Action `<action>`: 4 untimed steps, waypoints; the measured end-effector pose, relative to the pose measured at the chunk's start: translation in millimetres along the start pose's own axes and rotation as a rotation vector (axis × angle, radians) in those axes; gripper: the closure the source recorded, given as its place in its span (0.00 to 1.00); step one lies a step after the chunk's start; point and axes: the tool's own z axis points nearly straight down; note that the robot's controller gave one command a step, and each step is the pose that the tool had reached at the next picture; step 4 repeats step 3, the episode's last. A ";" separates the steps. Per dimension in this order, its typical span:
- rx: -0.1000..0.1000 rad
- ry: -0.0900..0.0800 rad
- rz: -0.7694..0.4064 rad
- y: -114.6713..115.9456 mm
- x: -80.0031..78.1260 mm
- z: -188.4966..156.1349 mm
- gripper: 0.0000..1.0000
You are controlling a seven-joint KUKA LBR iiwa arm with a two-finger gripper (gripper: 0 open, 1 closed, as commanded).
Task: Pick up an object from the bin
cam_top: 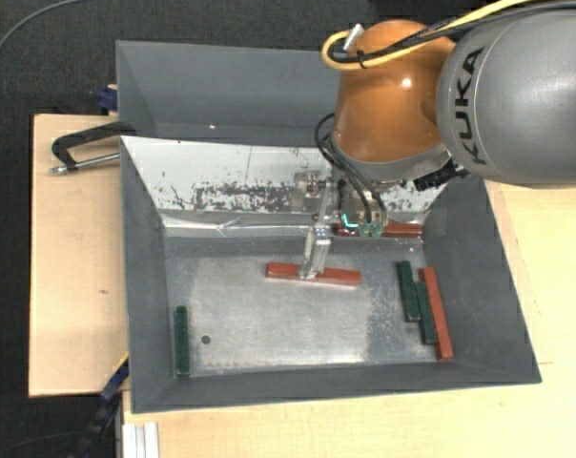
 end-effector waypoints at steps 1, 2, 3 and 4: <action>0.002 -0.001 -0.210 -34.3 -23.8 143.7 0.00; 0.000 -0.007 -0.210 -33.0 -25.3 139.4 1.00; 0.002 -0.022 -0.283 -45.7 -19.7 7.7 1.00; 0.002 -0.022 -0.283 -45.7 -19.7 7.7 1.00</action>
Offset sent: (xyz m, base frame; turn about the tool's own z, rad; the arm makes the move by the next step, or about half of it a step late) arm 0.0236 -0.0338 -0.1407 -0.2109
